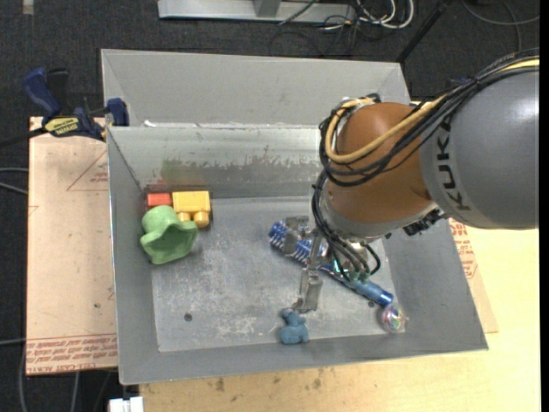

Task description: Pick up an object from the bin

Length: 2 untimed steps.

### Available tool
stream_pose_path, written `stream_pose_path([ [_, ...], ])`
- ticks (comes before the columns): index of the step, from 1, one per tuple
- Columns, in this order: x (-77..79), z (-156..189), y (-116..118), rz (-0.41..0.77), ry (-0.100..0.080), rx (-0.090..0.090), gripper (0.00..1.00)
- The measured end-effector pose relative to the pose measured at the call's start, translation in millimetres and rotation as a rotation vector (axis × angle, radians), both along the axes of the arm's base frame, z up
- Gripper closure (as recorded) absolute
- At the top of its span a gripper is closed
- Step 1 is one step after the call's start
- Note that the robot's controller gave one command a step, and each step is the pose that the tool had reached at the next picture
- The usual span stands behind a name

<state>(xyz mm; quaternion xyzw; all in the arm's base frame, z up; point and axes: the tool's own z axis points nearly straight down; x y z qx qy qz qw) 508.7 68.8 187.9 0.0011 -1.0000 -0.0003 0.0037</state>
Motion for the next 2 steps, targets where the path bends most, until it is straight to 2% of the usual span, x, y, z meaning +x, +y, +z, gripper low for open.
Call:
stream_pose_path([
  [1, 61.1, -57.2, -7.2, 0.131, -0.009, 0.001, 0.0],
  [2, 70.7, -37.1, -13.5, 0.102, -0.012, 0.001, 0.0],
])
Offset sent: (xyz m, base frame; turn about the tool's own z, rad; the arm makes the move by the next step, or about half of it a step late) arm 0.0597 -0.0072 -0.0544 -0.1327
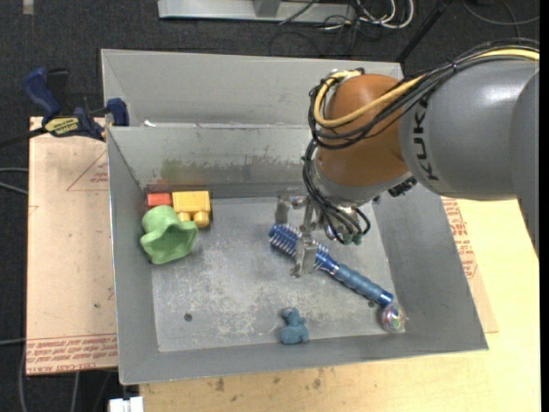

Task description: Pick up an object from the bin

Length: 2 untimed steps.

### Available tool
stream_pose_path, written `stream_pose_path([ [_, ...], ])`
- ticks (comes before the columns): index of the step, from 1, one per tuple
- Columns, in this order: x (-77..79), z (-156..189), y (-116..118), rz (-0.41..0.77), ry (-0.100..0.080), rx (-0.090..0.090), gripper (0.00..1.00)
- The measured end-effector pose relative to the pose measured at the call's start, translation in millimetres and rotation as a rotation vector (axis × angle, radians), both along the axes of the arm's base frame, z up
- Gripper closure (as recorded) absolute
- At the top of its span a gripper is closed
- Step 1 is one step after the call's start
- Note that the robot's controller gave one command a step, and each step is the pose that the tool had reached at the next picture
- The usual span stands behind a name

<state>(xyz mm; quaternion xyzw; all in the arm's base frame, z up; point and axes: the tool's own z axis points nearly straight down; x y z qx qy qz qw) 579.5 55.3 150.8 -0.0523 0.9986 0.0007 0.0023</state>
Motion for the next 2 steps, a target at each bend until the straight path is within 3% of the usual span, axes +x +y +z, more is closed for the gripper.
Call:
stream_pose_path([
  [1, 38.2, -5.6, -5.0, 0.108, -0.001, -0.001, 0.0],
  [2, 69.3, -15.0, 14.0, 0.362, -0.001, -0.001, 0.0],
])
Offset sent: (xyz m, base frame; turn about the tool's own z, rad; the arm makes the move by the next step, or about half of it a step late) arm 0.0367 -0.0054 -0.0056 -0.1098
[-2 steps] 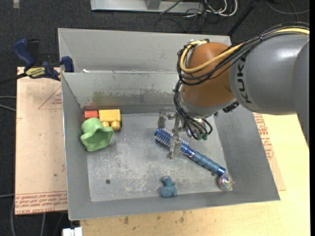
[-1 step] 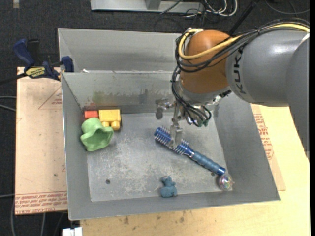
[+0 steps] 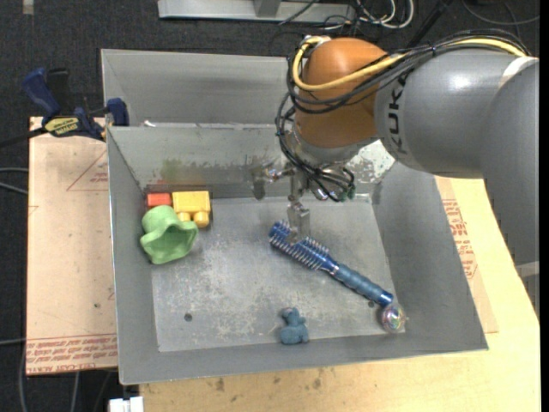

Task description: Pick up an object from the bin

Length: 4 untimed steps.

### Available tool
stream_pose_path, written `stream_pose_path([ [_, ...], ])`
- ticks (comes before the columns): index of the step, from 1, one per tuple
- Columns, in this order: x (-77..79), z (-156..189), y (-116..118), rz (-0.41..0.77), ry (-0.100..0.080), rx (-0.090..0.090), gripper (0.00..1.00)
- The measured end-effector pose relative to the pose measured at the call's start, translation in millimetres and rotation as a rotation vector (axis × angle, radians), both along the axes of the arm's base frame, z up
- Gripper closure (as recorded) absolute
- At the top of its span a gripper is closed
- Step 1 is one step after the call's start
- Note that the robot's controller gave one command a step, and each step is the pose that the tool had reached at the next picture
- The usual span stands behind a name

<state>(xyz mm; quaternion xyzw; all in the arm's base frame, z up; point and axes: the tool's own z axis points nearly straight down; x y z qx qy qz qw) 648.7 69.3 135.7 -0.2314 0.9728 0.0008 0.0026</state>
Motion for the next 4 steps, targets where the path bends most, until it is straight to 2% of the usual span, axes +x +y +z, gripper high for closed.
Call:
stream_pose_path([
  [1, -5.2, -69.6, -20.0, -0.063, 0.008, -0.001, 0.0],
  [2, -3.0, -64.8, -19.6, -0.064, 0.002, 0.0, 1.0],
  [3, 9.6, 80.5, 30.1, -0.065, -0.009, 0.002, 1.0],
  [4, 2.9, 20.1, 47.1, 0.065, 0.007, -0.001, 1.0],
])
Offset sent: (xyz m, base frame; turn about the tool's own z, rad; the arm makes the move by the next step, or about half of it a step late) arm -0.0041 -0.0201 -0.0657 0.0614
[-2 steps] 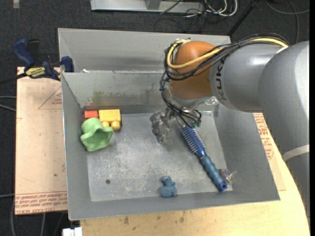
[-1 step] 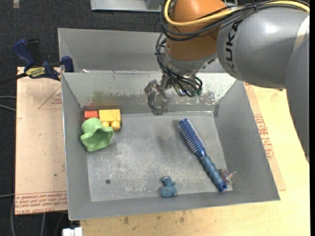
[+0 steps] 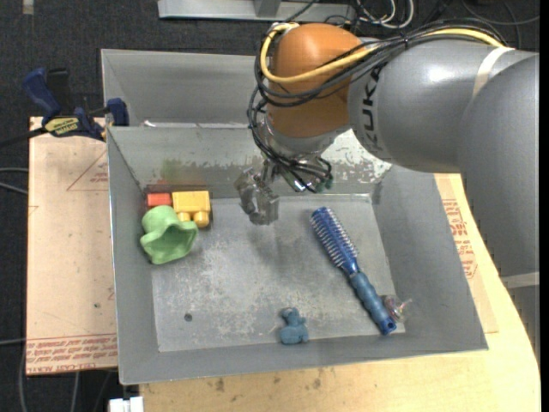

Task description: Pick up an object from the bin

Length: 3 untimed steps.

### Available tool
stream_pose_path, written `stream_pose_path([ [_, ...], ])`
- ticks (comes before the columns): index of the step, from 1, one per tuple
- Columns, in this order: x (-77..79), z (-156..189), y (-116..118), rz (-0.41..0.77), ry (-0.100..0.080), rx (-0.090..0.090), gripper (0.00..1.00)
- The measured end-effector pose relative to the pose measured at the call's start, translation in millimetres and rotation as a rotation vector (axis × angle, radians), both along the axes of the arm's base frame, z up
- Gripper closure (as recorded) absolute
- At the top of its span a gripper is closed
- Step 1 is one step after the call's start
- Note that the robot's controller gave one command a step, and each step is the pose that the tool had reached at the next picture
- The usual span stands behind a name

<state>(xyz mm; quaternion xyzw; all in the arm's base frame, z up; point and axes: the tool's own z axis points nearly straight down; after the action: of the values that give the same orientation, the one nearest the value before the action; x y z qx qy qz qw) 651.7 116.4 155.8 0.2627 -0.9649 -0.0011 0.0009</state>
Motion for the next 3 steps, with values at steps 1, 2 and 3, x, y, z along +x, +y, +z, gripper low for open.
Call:
stream_pose_path([
  [1, -55.5, -4.7, -62.7, 0.174, 0.001, -0.003, 1.0],
  [2, -54.9, 133.7, -5.3, 0.178, -0.016, 0.002, 1.0],
  [3, -36.4, 67.0, 71.4, -0.135, -0.001, 0.002, 1.0],
])
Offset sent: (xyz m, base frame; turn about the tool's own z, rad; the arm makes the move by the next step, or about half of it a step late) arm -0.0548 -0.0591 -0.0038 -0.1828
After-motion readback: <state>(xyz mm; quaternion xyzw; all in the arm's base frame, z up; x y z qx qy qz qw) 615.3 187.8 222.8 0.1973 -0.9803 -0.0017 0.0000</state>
